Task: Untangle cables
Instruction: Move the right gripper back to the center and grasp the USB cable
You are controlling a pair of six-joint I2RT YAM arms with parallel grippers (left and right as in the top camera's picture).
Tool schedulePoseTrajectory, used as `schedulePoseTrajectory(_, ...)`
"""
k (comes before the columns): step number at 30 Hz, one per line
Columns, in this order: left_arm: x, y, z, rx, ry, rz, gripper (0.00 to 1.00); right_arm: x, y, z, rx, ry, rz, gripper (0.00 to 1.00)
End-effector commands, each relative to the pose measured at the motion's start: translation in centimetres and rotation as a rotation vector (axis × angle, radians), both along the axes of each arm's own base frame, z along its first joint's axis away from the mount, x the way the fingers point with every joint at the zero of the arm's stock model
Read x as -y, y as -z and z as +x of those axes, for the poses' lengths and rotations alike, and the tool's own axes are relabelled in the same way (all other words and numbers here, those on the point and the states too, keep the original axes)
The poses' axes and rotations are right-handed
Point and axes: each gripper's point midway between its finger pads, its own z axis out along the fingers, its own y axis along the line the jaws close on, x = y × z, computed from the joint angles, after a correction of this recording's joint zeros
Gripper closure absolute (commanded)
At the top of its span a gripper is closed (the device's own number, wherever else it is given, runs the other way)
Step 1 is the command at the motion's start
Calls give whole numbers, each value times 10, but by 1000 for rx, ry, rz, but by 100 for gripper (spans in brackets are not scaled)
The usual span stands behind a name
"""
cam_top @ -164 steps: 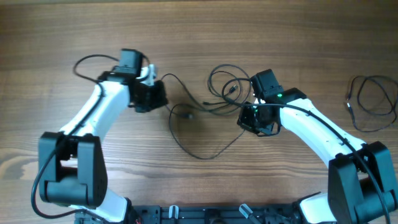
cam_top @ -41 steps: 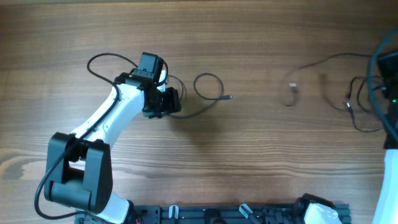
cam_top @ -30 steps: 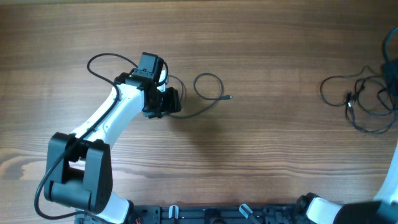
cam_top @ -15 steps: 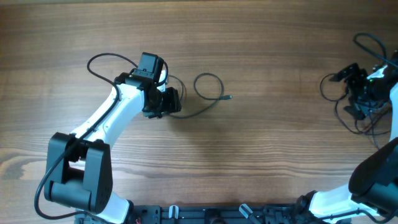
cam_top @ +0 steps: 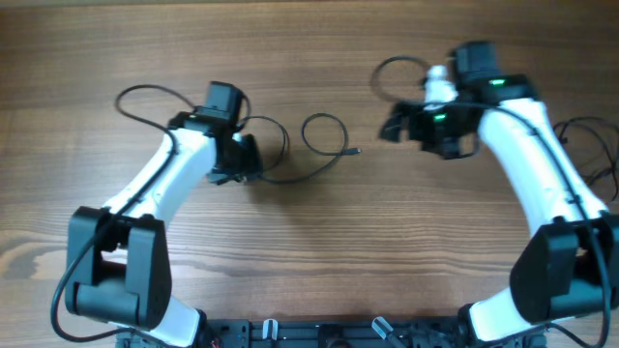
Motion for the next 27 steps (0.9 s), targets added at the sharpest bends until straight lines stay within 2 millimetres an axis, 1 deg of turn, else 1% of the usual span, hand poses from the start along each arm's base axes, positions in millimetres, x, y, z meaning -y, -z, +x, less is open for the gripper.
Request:
schedulePoseTrajectory(1,-40,-5,4,3,-165,45,43,-32,15,0,20,15,-117,0)
schedulePoseTrajectory(2,-49,-5,2,-7,-190,46,41,-42,19,1,31,22,-123,0)
schedulePoseTrajectory(3,-56,-4,1,-16,-210,47,34,-53,24,0,40,35,-128,0)
schedulePoseTrajectory(4,-63,-4,0,-23,-231,48,23,-63,31,-2,46,54,-142,0)
schedulePoseTrajectory(5,-72,-4,-2,-34,-258,50,15,-72,40,-4,44,80,-163,0)
schedulePoseTrajectory(6,-80,-3,-5,-44,-284,51,11,-81,48,-6,42,110,-182,0)
schedulePoseTrajectory(7,-85,-3,-6,-49,-299,51,9,-88,54,-8,44,119,-188,0)
schedulePoseTrajectory(8,-90,-3,-7,-53,-315,51,6,-100,61,-8,52,103,-183,1)
schedulePoseTrajectory(9,-94,-3,-8,-56,-326,51,2,-107,66,-9,56,86,-180,1)
schedulePoseTrajectory(10,-96,-3,-9,-60,-334,51,0,-116,74,-11,58,63,-184,1)
schedulePoseTrajectory(13,-99,-3,-11,-71,-341,52,0,-126,95,-16,34,60,-206,2)
schedulePoseTrajectory(15,-99,-3,-11,-71,-341,52,0,-130,107,-17,15,75,-209,9)
schedulePoseTrajectory(16,-99,-3,-11,-71,-341,52,0,-131,114,-17,-1,102,-209,16)
schedulePoseTrajectory(18,-99,-3,-11,-72,-341,51,0,-132,123,-17,-32,171,-204,22)
schedulePoseTrajectory(20,-98,-3,-12,-76,-341,51,0,-132,126,-16,-47,232,-196,34)
schedulePoseTrajectory(22,-98,-3,-13,-79,-341,52,0,-130,127,-14,-58,303,-195,57)
schedulePoseTrajectory(23,-98,-3,-13,-80,-341,52,0,-128,127,-13,-61,339,-199,63)
schedulePoseTrajectory(25,-98,-3,-13,-81,-341,48,0,-128,128,-13,-72,391,-195,70)
schedulePoseTrajectory(26,-98,-3,-13,-81,-341,48,0,-127,128,-13,-77,412,-194,75)
schedulePoseTrajectory(27,-98,-3,-13,-81,-341,48,0,-127,128,-13,-79,421,-194,76)
